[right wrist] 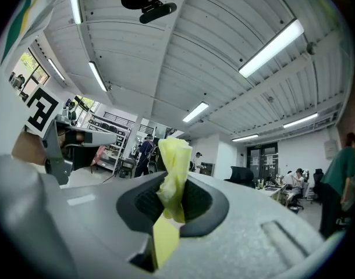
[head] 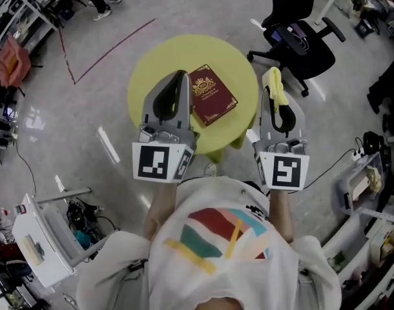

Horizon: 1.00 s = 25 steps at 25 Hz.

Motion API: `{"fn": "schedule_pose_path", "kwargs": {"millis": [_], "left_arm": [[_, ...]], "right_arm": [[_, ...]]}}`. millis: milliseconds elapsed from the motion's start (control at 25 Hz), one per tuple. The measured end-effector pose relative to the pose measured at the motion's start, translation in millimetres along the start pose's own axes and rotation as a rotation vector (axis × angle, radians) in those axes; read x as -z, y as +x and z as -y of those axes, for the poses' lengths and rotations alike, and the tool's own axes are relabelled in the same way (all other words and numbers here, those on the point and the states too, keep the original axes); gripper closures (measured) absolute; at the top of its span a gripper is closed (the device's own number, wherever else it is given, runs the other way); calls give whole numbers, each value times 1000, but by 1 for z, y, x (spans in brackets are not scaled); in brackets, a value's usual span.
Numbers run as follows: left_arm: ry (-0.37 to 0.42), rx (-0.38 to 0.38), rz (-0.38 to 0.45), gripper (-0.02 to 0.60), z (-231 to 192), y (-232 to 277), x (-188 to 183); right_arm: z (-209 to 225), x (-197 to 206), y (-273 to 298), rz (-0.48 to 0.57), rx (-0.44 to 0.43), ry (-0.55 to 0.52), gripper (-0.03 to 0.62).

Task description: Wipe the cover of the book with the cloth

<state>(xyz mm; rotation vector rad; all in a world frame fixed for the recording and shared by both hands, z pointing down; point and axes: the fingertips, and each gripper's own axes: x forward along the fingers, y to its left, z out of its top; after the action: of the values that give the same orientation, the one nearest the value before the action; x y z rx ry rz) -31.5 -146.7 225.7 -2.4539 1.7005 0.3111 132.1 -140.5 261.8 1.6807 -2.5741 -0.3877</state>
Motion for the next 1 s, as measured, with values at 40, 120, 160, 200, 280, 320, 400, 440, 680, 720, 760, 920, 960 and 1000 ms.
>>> {"fn": "schedule_pose_path", "kwargs": {"millis": [40,120,160,200,280,320,400,440,680,720,760,920,960,1000], "left_arm": [[-8,0,-2,563,-5,1,2],[-23,-2,-4,563,-16,0,3],[-27,-5,-4,563,-21,0,4],[-27,-11,-4,563,-26,-1,5],[-24,-27,-5,563,-36,-3,8],[-28,-32,-9,563,-40,-3,12],[-42,-42,-24,563,-45,-1,20],[-45,-49,-30,563,-48,1,23],[-29,-107,-35,563,-54,16,24],[-24,-116,-35,563,-53,18,23],[-17,-126,-37,563,-52,20,22],[-3,-159,-73,561,-50,30,28],[-8,-165,-83,561,-49,33,32],[-16,-170,-95,561,-48,34,36]], "right_arm": [[-3,2,3,-7,-1,0,566],[-10,3,11,-19,-3,5,566],[-14,3,14,-24,-4,9,566],[-18,4,18,-29,-7,11,566],[-24,7,26,-38,-19,9,565],[-26,8,29,-40,-25,10,565],[-27,11,34,-43,-37,4,565],[-27,12,36,-44,-42,0,566],[-14,15,54,-33,-81,22,565],[-11,15,56,-29,-90,24,565],[-9,16,60,-25,-101,25,565],[-5,18,71,-19,-147,36,565],[-4,19,73,-16,-154,40,565],[-2,20,74,-14,-162,43,565]]}}
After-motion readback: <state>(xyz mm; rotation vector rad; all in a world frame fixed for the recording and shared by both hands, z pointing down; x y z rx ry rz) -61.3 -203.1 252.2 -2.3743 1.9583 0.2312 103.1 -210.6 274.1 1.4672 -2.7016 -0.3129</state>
